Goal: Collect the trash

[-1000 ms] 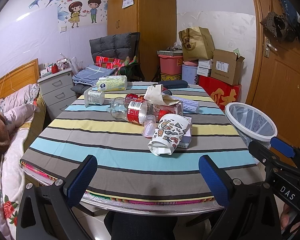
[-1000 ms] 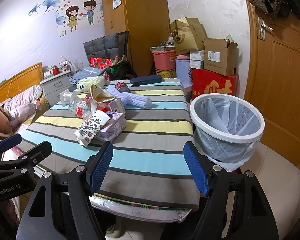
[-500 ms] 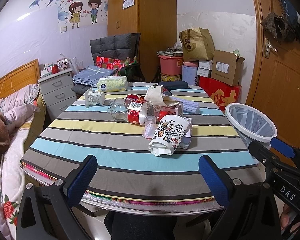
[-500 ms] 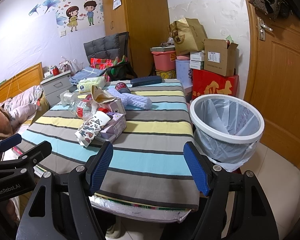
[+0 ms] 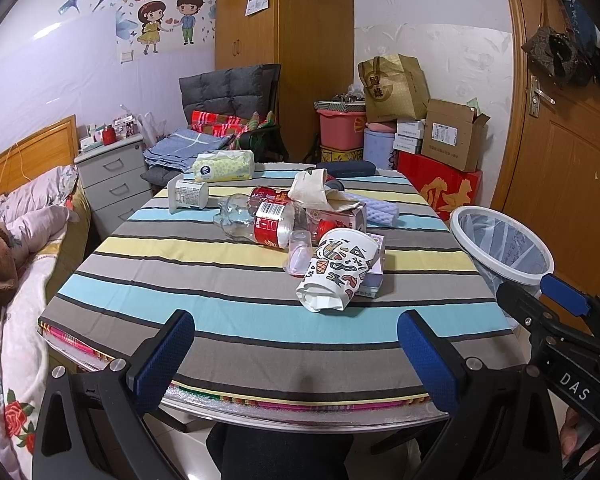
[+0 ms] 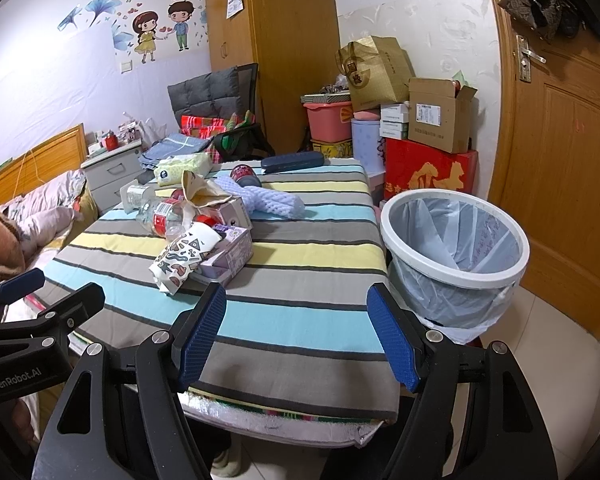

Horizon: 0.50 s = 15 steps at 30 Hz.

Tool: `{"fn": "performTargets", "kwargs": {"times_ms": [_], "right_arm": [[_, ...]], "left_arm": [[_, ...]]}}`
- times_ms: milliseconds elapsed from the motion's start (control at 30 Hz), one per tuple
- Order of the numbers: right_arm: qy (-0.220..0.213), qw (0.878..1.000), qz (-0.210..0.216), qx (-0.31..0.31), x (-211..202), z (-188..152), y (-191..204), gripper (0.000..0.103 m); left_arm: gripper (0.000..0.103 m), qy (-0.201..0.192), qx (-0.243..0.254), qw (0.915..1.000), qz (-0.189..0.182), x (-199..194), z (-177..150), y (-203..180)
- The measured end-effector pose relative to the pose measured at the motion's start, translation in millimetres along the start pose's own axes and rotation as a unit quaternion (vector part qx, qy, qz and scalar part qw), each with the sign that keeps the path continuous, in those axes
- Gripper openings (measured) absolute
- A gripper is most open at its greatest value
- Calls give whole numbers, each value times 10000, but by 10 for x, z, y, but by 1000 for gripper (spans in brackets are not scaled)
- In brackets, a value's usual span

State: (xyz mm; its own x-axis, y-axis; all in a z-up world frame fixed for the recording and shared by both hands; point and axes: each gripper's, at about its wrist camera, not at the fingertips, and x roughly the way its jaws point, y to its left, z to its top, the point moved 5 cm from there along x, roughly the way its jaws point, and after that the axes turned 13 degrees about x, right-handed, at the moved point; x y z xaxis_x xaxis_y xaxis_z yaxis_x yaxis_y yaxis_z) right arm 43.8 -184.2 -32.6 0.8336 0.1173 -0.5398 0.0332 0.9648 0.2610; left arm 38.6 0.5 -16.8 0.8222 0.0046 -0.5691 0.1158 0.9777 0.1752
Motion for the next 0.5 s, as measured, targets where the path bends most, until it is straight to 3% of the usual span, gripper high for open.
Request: {"fn": "performTargets", "kwargs": {"times_ms": [167,500], "right_arm": [[-13,10000,-6,-2,-4,15,-2,74],[8,9999,-97,37,189,59,-35,74]], "left_arm": [[103,38,-7,10000,-55,58,2,-10],[103,188,129,9980,-582,512,87,-99]]}}
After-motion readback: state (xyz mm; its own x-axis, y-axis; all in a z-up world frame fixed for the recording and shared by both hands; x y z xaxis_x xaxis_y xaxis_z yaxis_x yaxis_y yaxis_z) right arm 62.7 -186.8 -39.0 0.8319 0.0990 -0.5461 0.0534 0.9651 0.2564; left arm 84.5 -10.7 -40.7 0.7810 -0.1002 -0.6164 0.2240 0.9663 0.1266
